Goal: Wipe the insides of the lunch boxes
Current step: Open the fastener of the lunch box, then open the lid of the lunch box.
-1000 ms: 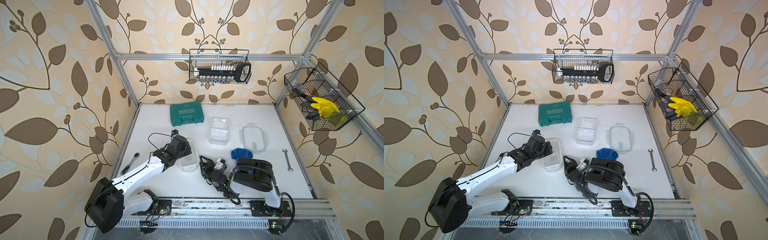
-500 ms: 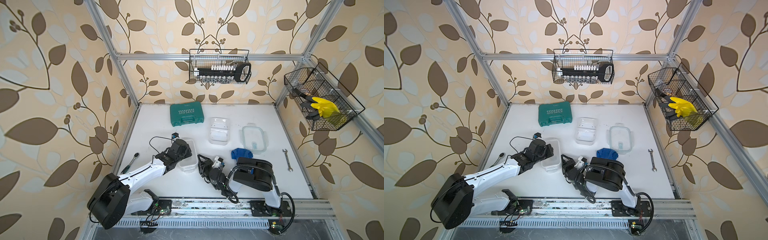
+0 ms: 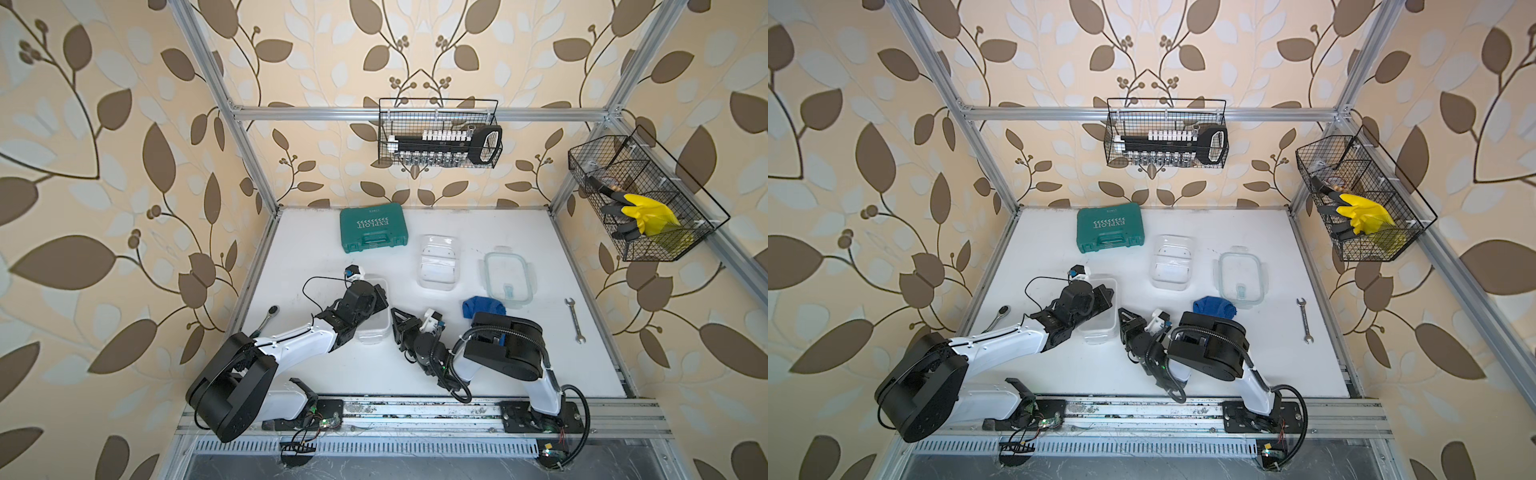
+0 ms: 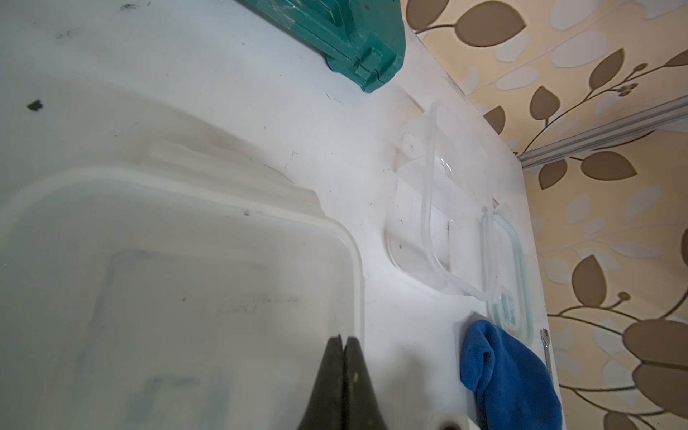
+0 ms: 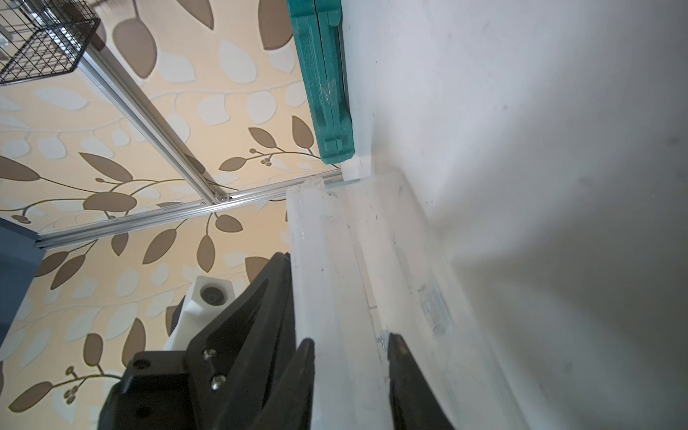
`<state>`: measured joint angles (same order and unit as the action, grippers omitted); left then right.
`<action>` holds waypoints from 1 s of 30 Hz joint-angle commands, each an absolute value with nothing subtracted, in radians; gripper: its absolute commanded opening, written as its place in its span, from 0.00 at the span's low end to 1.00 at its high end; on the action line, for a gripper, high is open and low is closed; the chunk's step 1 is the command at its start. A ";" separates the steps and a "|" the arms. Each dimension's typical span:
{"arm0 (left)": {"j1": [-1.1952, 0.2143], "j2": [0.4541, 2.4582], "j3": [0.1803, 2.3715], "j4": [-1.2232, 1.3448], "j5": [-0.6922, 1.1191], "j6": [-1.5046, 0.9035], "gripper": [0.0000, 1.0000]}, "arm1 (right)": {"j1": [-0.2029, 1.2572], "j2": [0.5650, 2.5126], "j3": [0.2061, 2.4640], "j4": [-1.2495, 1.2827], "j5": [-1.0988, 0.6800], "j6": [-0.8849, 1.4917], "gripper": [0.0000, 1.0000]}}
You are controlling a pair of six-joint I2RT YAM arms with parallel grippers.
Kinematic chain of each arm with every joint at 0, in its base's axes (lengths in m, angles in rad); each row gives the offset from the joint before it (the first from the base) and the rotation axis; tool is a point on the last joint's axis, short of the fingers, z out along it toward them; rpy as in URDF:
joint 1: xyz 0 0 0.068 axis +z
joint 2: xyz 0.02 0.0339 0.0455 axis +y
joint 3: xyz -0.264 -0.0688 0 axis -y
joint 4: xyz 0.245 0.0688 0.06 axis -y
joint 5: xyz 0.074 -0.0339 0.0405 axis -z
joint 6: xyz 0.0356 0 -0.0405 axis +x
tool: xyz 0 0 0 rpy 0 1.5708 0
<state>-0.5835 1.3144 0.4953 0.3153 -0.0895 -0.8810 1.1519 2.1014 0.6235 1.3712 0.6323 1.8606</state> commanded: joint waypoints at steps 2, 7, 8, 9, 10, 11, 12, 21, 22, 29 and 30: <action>-0.593 1.393 0.412 0.038 -0.073 -0.902 0.00 | 1.156 2.086 0.656 1.416 0.599 1.941 0.23; -0.595 1.409 0.407 0.048 -0.074 -0.906 0.00 | 1.156 2.080 0.652 1.416 0.607 1.928 0.17; -0.595 1.410 0.405 0.048 -0.076 -0.905 0.00 | 1.157 2.080 0.650 1.416 0.610 1.928 0.16; -0.594 1.410 0.405 0.047 -0.079 -0.906 0.00 | 1.157 2.076 0.649 1.417 0.611 1.925 0.14; -0.597 1.410 0.404 0.048 -0.081 -0.907 0.00 | 1.156 2.074 0.647 1.416 0.612 1.922 0.14; -0.597 1.410 0.403 0.047 -0.081 -0.908 0.00 | 1.157 2.073 0.646 1.417 0.612 1.921 0.14; -0.597 1.402 0.406 0.044 -0.081 -0.910 0.00 | 1.157 2.070 0.643 1.416 0.614 1.919 0.14; -0.594 1.158 0.559 -0.218 -0.120 -0.819 0.00 | 1.140 1.998 0.597 1.415 0.623 1.829 0.00; -0.593 1.123 0.583 -0.260 -0.129 -0.803 0.00 | 1.135 1.986 0.595 1.414 0.612 1.810 0.00; -0.535 0.944 0.679 -0.470 -0.164 -0.747 0.22 | 1.103 1.952 0.596 1.413 0.550 1.726 0.00; -0.518 0.917 0.671 -0.477 -0.164 -0.744 0.25 | 1.098 1.942 0.591 1.411 0.539 1.697 0.00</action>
<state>-0.5518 0.9749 0.6476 -0.3237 -0.1234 -0.7864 1.1099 1.9678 0.6067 1.3819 0.5869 1.7199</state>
